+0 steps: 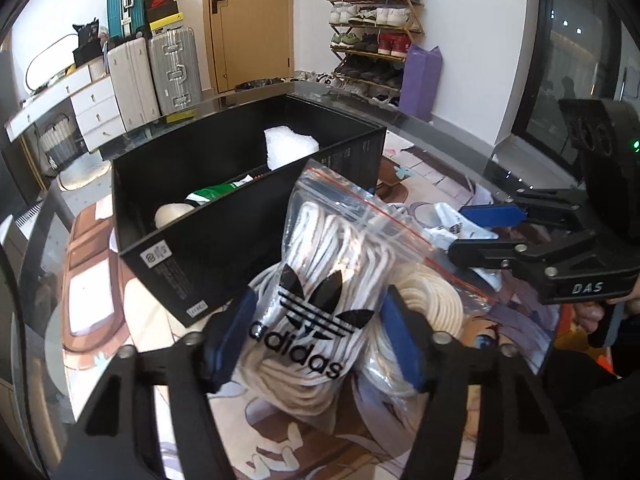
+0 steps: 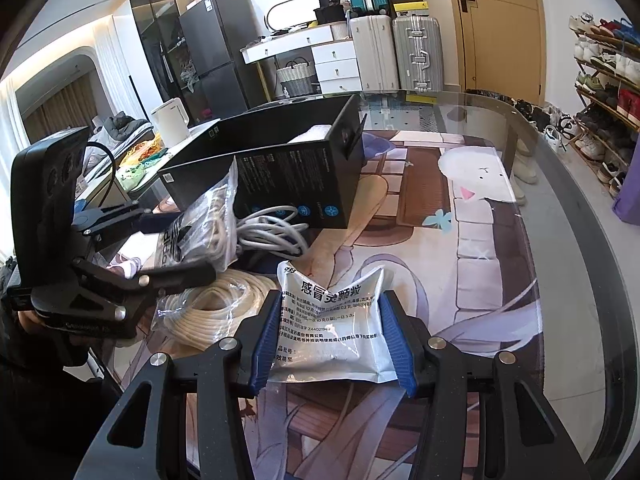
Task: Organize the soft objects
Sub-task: 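Hold the sachet with the right gripper while the left gripper grasps the adidas lace bag, then lift and carry the sachet and lace bag over the black box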
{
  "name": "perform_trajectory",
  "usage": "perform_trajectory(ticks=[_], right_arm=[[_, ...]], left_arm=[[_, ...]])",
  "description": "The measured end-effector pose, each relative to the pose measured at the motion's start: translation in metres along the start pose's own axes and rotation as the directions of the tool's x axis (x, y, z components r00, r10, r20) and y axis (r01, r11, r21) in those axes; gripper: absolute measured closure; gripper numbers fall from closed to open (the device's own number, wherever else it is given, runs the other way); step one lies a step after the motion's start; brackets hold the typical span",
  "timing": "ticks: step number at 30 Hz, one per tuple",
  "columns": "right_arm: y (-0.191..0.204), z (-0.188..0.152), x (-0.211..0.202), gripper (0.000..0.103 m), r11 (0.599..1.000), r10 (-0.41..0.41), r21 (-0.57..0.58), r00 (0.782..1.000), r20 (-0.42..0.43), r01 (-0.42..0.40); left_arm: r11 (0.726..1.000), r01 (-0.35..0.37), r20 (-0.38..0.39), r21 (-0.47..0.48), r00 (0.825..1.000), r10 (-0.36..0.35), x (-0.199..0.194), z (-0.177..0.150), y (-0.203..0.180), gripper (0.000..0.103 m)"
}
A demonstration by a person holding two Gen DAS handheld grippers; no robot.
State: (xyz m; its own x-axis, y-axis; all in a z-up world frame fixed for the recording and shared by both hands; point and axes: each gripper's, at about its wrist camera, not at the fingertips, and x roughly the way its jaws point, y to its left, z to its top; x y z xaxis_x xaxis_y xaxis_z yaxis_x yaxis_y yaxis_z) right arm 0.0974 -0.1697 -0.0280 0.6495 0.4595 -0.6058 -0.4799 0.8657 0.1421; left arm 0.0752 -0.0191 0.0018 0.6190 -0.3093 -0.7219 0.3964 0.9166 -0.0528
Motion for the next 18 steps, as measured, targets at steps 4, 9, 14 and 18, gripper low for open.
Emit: perform_trajectory(ticks=[4,9,14,18], right_arm=[[0.004,0.000,-0.001,0.053,1.000,0.005,-0.011,1.000,-0.001,-0.005],[0.005,0.001,-0.003,0.053,1.000,0.006,-0.015,1.000,0.005,-0.006],[0.006,0.001,-0.005,0.053,1.000,0.005,-0.020,1.000,0.009,-0.005],[0.007,0.001,-0.007,0.053,1.000,0.004,-0.021,1.000,0.013,-0.004]], left_arm=[[1.000,0.002,0.004,0.000,1.000,-0.002,-0.006,-0.004,0.000,0.052],[1.000,0.007,0.019,-0.028,1.000,-0.006,-0.014,-0.007,0.003,0.056],[0.999,0.010,0.031,-0.052,0.999,-0.009,-0.021,-0.010,0.007,0.059],[0.996,0.018,0.054,-0.084,0.998,-0.014,-0.032,-0.013,0.016,0.059]])
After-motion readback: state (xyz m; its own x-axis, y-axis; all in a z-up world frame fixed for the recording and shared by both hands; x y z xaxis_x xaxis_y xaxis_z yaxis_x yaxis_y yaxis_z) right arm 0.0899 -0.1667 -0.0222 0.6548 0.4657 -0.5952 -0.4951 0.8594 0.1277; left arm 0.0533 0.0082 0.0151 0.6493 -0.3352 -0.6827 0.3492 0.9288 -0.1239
